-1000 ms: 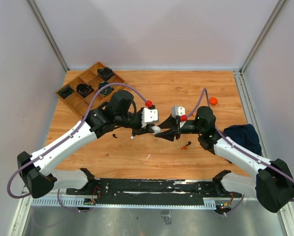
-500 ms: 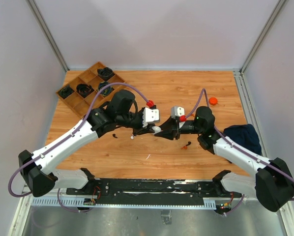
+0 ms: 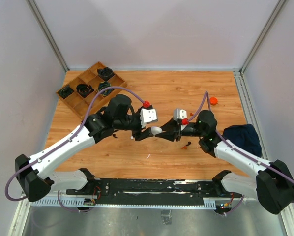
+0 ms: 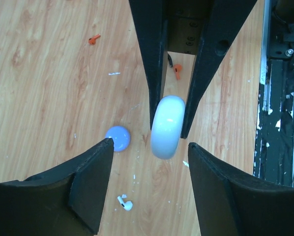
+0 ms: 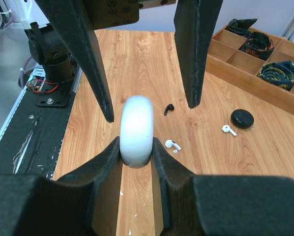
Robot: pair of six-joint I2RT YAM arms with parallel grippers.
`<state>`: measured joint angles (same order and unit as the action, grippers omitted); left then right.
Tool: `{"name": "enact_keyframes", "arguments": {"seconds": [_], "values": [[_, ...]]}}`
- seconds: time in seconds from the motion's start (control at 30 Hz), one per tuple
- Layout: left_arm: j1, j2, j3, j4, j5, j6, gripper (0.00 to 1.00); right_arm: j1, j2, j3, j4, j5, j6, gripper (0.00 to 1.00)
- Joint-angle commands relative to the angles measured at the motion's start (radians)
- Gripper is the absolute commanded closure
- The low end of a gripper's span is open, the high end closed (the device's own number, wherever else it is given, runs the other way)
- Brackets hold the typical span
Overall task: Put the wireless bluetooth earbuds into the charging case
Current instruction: Pick up the charging case at the center of the board, then open the charging case.
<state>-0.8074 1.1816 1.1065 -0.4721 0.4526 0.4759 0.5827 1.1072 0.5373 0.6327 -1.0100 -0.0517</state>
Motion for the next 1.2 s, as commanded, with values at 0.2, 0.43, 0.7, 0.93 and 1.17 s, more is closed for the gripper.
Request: {"name": "enact_keyframes", "arguments": {"seconds": [0.2, 0.43, 0.7, 0.93, 1.17], "values": [[-0.004, -0.053, -0.058, 0.156, -0.034, -0.059, 0.3, 0.008, -0.015, -0.073, 0.254, 0.052, 0.098, 0.95], [-0.003, -0.026, -0.055, 0.178, -0.03, -0.074, 0.29, 0.008, -0.013, -0.08, 0.267, 0.052, 0.103, 0.95], [0.025, -0.042, -0.055, 0.205, -0.047, -0.101, 0.29, 0.009, -0.021, -0.082, 0.271, 0.045, 0.109, 0.95], [0.047, -0.063, -0.055, 0.224, -0.056, -0.114, 0.29, 0.009, -0.019, -0.088, 0.267, 0.044, 0.106, 0.96], [0.059, -0.083, -0.059, 0.244, -0.073, -0.124, 0.29, 0.008, -0.014, -0.088, 0.261, 0.037, 0.104, 0.96]]}}
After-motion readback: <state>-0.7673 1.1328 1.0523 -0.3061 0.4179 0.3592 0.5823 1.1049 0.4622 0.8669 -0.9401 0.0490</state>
